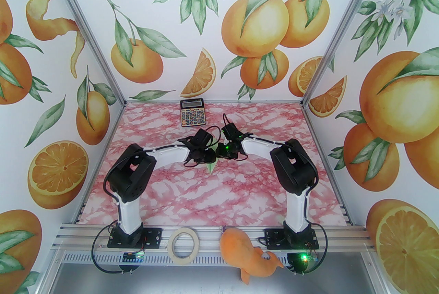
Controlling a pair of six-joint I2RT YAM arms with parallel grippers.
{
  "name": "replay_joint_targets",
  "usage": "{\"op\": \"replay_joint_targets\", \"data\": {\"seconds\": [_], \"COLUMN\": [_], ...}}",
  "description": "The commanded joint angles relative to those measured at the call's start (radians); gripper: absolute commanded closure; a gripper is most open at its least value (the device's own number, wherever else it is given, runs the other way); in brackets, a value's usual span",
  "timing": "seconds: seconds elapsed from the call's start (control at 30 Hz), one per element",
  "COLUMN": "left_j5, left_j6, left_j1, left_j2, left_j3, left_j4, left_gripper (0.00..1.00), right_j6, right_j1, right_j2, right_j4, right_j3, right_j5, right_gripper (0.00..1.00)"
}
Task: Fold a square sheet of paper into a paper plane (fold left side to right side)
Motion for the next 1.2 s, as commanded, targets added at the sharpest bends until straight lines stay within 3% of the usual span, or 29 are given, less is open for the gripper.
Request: {"op": "replay_joint_targets", "data": {"seconds": [0.0, 0.23, 0.57, 0.9, 1.17], "left_j5": [-0.043, -0.093, -0.198, -0.374, -0.270], "left_j6": [0.017, 0.016, 0.062, 0.177, 0.137], "left_j1": [-0.021, -0.041, -0.062, -0.088, -0.079], "left_j2": [0.034, 0.080, 0.175, 0.198, 0.236], "left_j3": [0.054, 0.116, 0.298, 0.452, 0.444], "left_j4": [-0.065, -0.132, -0.312, -0.501, -0.468], "left_gripper": [0.80, 0.87, 0.97, 0.83, 0.81], "right_j6": [0.028, 0.074, 0.069, 0.044, 0.049], "right_j1": [-0.016, -0.093, -0.267, -0.334, -0.335], "right_j2": [-0.050, -0.268, -0.617, -0.738, -0.742], "right_j4": [0.039, 0.098, 0.050, 0.025, 0.034], "right_j3": [-0.040, -0.174, -0.383, -0.476, -0.493], "right_j5": [0.006, 0.108, 0.227, 0.241, 0.232], "right_gripper": [0.74, 0.62, 0.61, 0.60, 0.60]}}
